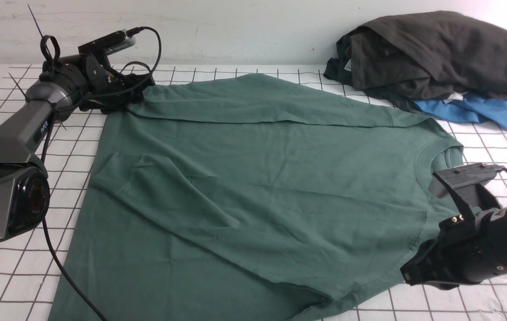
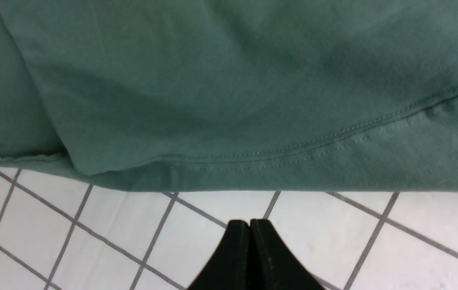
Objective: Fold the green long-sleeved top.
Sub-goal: Use the left arm to clamp the cuff farthest from it, then use the left arm to drag and drop the cuff onto the cuff closest to the left arm, then use both arms simultaneously to clamp the lower edge of the clothing fabric
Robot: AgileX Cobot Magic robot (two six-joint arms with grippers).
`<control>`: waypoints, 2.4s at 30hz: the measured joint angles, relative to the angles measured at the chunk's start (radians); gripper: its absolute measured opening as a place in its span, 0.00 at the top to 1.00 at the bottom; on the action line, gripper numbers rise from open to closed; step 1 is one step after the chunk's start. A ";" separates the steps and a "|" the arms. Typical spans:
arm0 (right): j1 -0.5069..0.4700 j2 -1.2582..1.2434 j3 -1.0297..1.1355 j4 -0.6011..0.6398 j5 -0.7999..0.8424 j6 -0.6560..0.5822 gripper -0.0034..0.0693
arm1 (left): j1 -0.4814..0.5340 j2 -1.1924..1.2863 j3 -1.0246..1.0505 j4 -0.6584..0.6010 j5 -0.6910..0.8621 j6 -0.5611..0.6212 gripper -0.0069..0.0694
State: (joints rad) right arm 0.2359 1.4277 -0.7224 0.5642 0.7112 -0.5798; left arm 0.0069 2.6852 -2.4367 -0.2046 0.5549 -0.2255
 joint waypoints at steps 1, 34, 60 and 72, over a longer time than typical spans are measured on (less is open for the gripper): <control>0.000 0.000 0.000 -0.001 0.001 0.000 0.97 | 0.000 0.000 0.000 0.009 0.000 0.006 0.68; 0.000 -0.132 0.000 -0.051 0.111 -0.049 0.97 | -0.055 -0.527 0.365 0.050 0.673 0.314 0.88; 0.000 -0.212 0.000 0.024 0.013 -0.079 0.97 | -0.312 -0.757 0.955 0.546 0.539 0.085 0.53; 0.000 -0.212 0.000 0.024 0.067 -0.095 0.97 | -0.336 -1.005 1.115 0.392 0.569 0.235 0.31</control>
State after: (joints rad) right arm 0.2359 1.2161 -0.7224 0.5886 0.7778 -0.6743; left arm -0.3287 1.6804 -1.3218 0.1876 1.1242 0.0092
